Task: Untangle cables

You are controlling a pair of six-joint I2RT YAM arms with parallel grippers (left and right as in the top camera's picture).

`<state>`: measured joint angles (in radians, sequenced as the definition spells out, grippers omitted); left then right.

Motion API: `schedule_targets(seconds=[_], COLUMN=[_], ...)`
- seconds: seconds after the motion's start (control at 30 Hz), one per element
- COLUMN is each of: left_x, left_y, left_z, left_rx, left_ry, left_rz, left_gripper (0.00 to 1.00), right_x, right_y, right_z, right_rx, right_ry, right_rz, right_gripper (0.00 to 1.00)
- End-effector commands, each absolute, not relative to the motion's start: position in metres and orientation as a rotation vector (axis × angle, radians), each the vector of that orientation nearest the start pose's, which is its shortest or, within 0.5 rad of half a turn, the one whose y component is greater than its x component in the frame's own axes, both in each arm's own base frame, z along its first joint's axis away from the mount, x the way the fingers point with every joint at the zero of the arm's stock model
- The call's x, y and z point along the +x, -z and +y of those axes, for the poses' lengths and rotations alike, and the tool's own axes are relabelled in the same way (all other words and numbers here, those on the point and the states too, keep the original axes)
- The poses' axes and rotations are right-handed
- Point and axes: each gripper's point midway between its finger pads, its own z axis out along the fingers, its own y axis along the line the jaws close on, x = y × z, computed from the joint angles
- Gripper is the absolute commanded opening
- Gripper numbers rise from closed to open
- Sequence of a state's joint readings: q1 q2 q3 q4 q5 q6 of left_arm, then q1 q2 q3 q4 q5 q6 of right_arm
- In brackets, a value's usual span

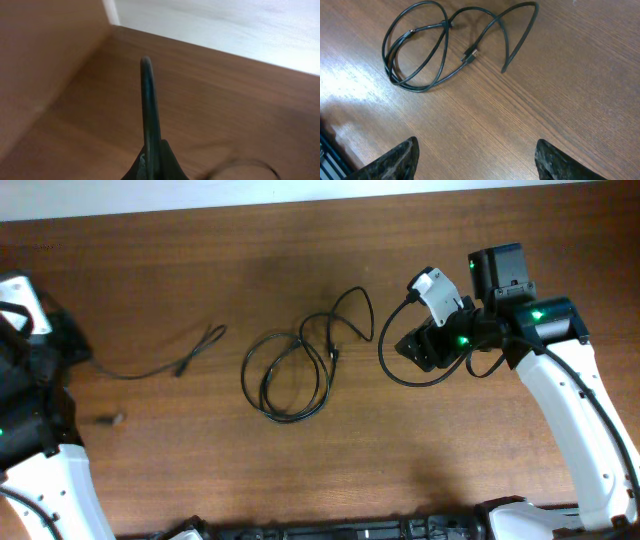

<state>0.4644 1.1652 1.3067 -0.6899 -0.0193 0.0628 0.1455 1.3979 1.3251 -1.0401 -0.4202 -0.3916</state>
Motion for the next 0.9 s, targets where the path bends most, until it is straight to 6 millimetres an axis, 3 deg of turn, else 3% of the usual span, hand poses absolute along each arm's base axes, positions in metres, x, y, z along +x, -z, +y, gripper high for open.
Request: schedule_targets(seconds=[0.0, 0.13, 0.23, 0.43, 0.53, 0.67, 0.87], left_x=[0.28, 0.261, 0.235, 0.195, 0.182, 0.188, 0.23], left_y=[-0.344, -0.349, -0.359, -0.372, -0.368, -0.349, -0.302], left_z=[0.219, 0.253, 0.287, 0.325, 0.342, 0.344, 0.329], left_rx=[-0.759, -0.827, -0.932, -1.038, -1.089, -1.099, -1.004], left_ry=[-0.589, -0.68, -0.756, -0.816, -0.849, -0.805, -0.497], left_rz=[1.946, 1.904, 1.816, 1.698, 1.681, 1.747, 1.924], left_gripper=[0.0, 0.0, 0.0, 0.0, 0.0, 0.0, 0.02], right_x=[0.312, 0.314, 0.314, 0.314, 0.316, 0.317, 0.317], right_y=[-0.21, -0.21, -0.21, -0.211, -0.212, -0.212, -0.212], right_z=[0.118, 0.118, 0.118, 0.119, 0.119, 0.119, 0.12], right_rx=[-0.803, -0.803, -0.803, -0.804, -0.804, -0.804, -0.805], right_ry=[-0.499, -0.496, -0.496, -0.5, -0.497, -0.496, -0.496], right_rz=[2.468, 2.461, 2.46, 2.458, 2.451, 2.445, 2.445], right_gripper=[0.73, 0.73, 0.73, 0.73, 0.73, 0.73, 0.73])
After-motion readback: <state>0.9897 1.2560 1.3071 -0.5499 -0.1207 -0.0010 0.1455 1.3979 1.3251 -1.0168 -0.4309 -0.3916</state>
